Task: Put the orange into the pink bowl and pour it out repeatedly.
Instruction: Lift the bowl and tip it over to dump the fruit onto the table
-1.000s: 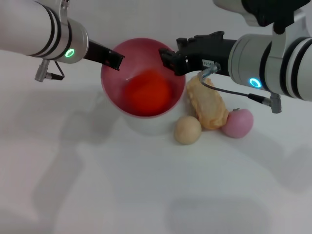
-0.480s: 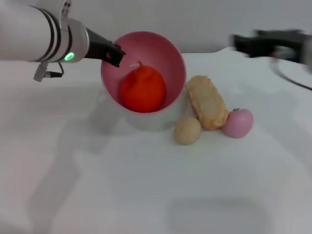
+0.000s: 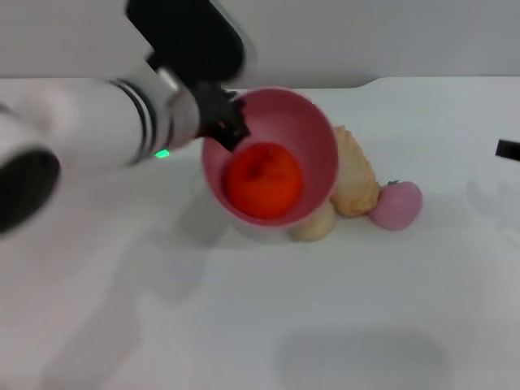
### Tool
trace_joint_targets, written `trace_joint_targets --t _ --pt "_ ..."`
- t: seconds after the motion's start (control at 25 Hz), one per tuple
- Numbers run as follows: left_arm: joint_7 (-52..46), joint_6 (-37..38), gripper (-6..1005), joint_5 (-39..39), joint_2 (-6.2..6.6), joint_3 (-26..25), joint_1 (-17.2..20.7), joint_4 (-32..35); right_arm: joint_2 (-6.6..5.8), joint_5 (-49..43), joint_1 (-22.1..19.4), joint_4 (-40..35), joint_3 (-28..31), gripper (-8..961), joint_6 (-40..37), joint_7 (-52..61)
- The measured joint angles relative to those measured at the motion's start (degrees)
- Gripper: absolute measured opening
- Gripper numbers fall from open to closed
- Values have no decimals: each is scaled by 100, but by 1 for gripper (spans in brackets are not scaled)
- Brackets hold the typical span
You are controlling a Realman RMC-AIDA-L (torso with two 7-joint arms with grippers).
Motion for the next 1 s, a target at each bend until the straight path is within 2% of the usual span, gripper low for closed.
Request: trace_joint_targets --t 0.04,0.28,0.4,0.44,0.48,0.52,0.56,0.76,0.8,0.84,1.0 --pt "0 120 34 68 -3 109 46 4 -5 260 -5 182 110 518 -6 -187" --pt "111 765 34 443 -8 630 132 -142 -12 408 -4 346 191 519 -11 -286" --pt "124 841 34 577 -8 708 142 -161 -12 418 21 365 193 519 -14 -338" --pt "122 1131 34 1216 -15 991 232 -188 -11 424 36 388 181 519 -15 -357" --pt "111 1262 34 1550 -17 1114 289 -197 -11 424 36 388 181 519 -15 -357" --pt "111 1262 34 1550 -17 1114 289 -197 -11 426 43 402 176 520 -15 -360" --pt "88 1402 34 2115 -22 1309 341 -237 -13 426 46 414 174 520 -15 -361" --pt "68 1488 34 3070 -31 1599 439 -266 -19 430 50 436 176 521 -1 -372" --pt "-54 1574 34 3577 -44 1722 516 -269 -20 431 50 439 173 521 4 -373" --pt "-54 1574 34 3577 -44 1722 516 -269 -20 431 50 439 173 521 4 -373" --pt "-801 1862 34 4773 -41 1951 660 -323 -20 435 47 464 151 522 25 -382"
